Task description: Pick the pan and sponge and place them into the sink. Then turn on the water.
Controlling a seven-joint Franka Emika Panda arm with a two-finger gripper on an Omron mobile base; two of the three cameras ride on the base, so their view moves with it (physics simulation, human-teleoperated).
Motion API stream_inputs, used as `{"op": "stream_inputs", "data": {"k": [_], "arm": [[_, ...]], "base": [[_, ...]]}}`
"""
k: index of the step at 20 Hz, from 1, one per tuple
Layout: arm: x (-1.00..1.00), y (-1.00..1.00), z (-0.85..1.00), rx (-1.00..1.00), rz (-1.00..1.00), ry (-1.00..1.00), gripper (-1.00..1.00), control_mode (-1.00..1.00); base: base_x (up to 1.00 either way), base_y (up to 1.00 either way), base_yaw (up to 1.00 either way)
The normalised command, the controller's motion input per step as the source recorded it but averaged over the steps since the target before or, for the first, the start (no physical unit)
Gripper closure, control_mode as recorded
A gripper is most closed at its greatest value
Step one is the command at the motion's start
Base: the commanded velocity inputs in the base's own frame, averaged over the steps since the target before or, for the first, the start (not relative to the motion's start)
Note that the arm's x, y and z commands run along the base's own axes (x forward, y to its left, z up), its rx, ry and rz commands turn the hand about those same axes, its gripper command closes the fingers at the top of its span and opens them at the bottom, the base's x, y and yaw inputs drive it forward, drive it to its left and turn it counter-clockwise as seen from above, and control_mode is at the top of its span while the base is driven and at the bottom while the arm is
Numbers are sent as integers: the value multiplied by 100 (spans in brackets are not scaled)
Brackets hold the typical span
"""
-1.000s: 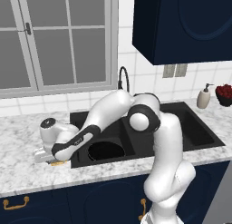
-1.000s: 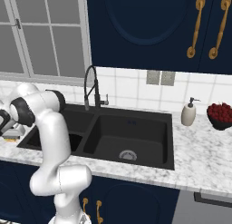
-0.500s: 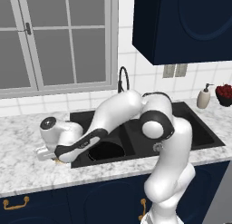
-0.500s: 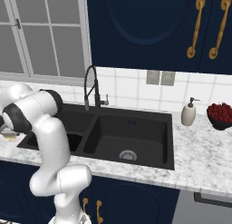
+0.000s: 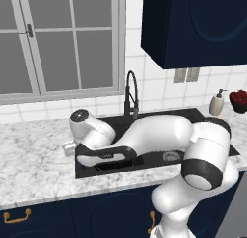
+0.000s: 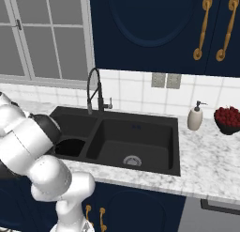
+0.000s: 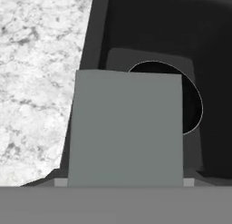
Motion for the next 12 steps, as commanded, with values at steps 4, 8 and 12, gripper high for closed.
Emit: {"op": "stream_inputs", "data": {"k": [4, 8, 12], "arm": [[16, -85, 0, 8, 0, 0, 100, -100], [49, -53, -1, 6, 0, 7, 100, -100], [64, -6, -19, 0, -5, 9, 100, -100]], "base": [[0, 0, 0], [0, 0, 0], [0, 0, 0]]}}
